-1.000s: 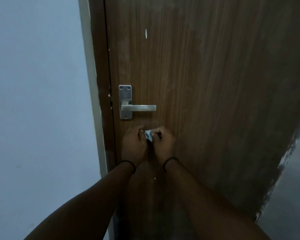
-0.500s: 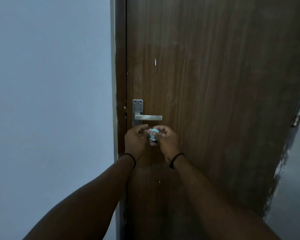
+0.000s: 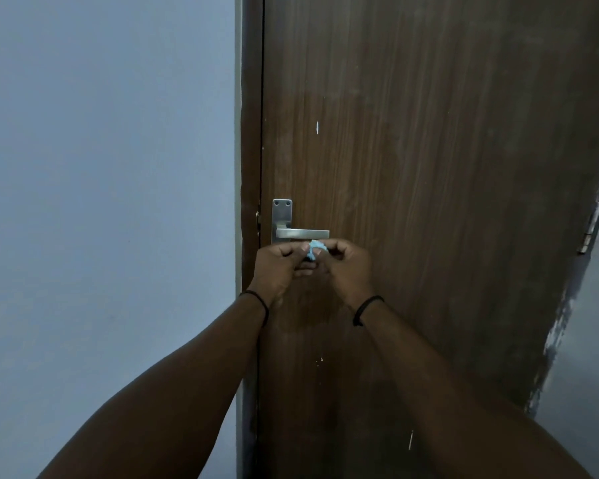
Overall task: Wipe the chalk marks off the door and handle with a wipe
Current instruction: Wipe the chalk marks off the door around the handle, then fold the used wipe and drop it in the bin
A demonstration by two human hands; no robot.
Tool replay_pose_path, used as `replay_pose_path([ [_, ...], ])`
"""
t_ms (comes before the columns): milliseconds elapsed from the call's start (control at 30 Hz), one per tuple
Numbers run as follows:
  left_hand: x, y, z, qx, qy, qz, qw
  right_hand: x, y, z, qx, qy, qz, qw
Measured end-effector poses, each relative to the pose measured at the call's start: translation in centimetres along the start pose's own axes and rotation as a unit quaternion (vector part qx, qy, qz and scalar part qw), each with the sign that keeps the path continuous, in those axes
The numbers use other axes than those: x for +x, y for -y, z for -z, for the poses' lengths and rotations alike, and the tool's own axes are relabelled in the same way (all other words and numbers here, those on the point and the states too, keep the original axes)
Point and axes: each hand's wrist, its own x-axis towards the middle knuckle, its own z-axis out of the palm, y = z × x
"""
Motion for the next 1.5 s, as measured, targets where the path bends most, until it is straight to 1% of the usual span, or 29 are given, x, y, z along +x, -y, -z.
replay_pose_path([
  [33, 0.1, -0.2, 0.0, -0.021, 0.022, 0.008, 0.999, 0.2, 0.0, 0.3, 0.017, 0.003, -0.004, 1.000],
  [100, 0.4, -0.4, -0.4, -0.028, 0.052, 0.019, 0.998, 0.5, -0.1, 0.8, 0.046, 0.012, -0.003, 0.999],
  [200, 0.5, 0.0, -1.4, -0.008, 0.034, 0.016, 0.999, -0.3, -0.9, 1.4, 0.066, 0.029, 0.005, 0.997],
  [267, 0.6, 1.1, -2.0, 0.044, 0.019, 0.001, 0.999, -1.3, -2.4, 1.9, 0.062, 0.044, 0.006, 0.997],
  [300, 0.6, 2.0, -2.3, 0.067, 0.024, -0.003, 0.997, -1.8, -3.4, 2.3, 0.057, 0.042, 0.002, 0.998],
  [400, 0.4, 5.3, -3.4, 0.105, 0.074, 0.019, 0.992, -3.1, -6.6, 4.0, 0.057, -0.001, -0.035, 0.998],
  [467, 0.4, 8.3, -4.2, 0.087, 0.100, 0.051, 0.990, -3.8, -9.2, 5.2, 0.060, -0.036, -0.058, 0.996],
  [567, 1.1, 12.7, -5.1, 0.041, 0.130, 0.094, 0.986, -4.4, -13.1, 6.2, 0.058, -0.069, -0.090, 0.992],
  [633, 2.0, 15.2, -5.6, 0.020, 0.136, 0.122, 0.983, -4.2, -15.2, 6.5, 0.084, -0.078, -0.126, 0.985],
  [733, 3.7, 16.6, -6.6, 0.010, 0.137, 0.159, 0.978, -3.3, -16.6, 7.0, 0.139, -0.093, -0.180, 0.969],
  [833, 5.2, 15.7, -8.1, 0.002, 0.140, 0.199, 0.970, -2.2, -15.6, 7.9, 0.187, -0.124, -0.222, 0.949],
  [1000, 6.6, 12.5, -11.9, 0.014, 0.147, 0.286, 0.947, -0.8, -11.7, 10.9, 0.245, -0.173, -0.291, 0.909],
  [1100, 7.2, 10.3, -15.0, 0.028, 0.194, 0.321, 0.927, -0.7, -9.3, 13.7, 0.255, -0.209, -0.306, 0.893],
  [1267, 7.6, 7.0, -20.6, 0.036, 0.266, 0.356, 0.895, -0.8, -4.9, 18.4, 0.223, -0.307, -0.296, 0.876],
  [1300, 7.5, 6.5, -21.7, 0.034, 0.284, 0.356, 0.889, -0.8, -4.2, 19.4, 0.211, -0.319, -0.294, 0.876],
  [1367, 7.5, 5.8, -23.8, 0.031, 0.313, 0.348, 0.883, -0.7, -3.2, 21.2, 0.168, -0.324, -0.281, 0.888],
  [1433, 7.4, 5.4, -26.0, 0.030, 0.326, 0.343, 0.881, -0.8, -2.4, 22.8, 0.112, -0.305, -0.264, 0.908],
  [1500, 7.2, 5.4, -27.8, 0.036, 0.332, 0.341, 0.879, -1.1, -1.9, 24.1, 0.047, -0.294, -0.264, 0.917],
])
